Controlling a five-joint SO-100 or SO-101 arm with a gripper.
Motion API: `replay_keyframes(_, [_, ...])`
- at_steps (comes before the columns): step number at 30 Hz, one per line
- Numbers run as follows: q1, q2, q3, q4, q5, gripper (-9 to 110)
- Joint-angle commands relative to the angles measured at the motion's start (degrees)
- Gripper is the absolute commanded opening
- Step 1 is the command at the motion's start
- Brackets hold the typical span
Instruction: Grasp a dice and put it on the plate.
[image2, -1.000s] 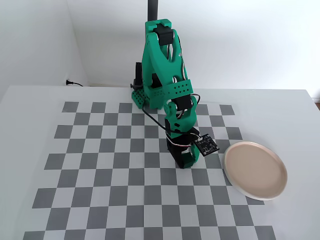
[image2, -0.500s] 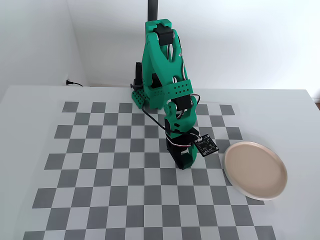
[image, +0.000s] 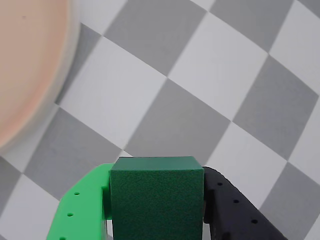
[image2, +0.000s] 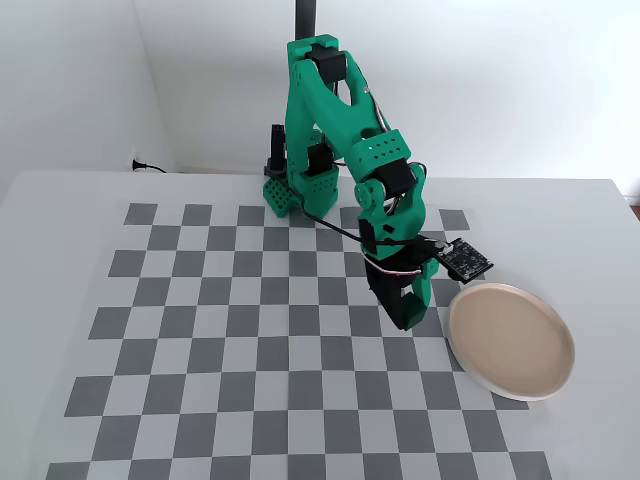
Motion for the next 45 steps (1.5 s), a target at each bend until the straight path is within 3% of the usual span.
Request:
replay_keyframes(1, [-4.1, 3.5, -12.6, 3.5, 1.1, -4])
replay_keyframes(28, [-18.8, -28.8, -49.6, 4.8, 5.9, -4])
replay_keyframes(34, [-20.4, -34.6, -50.5, 2.5, 7.3, -4])
replay_keyframes(45, [-19.7, -36.3, -50.4, 3.1, 9.5, 9])
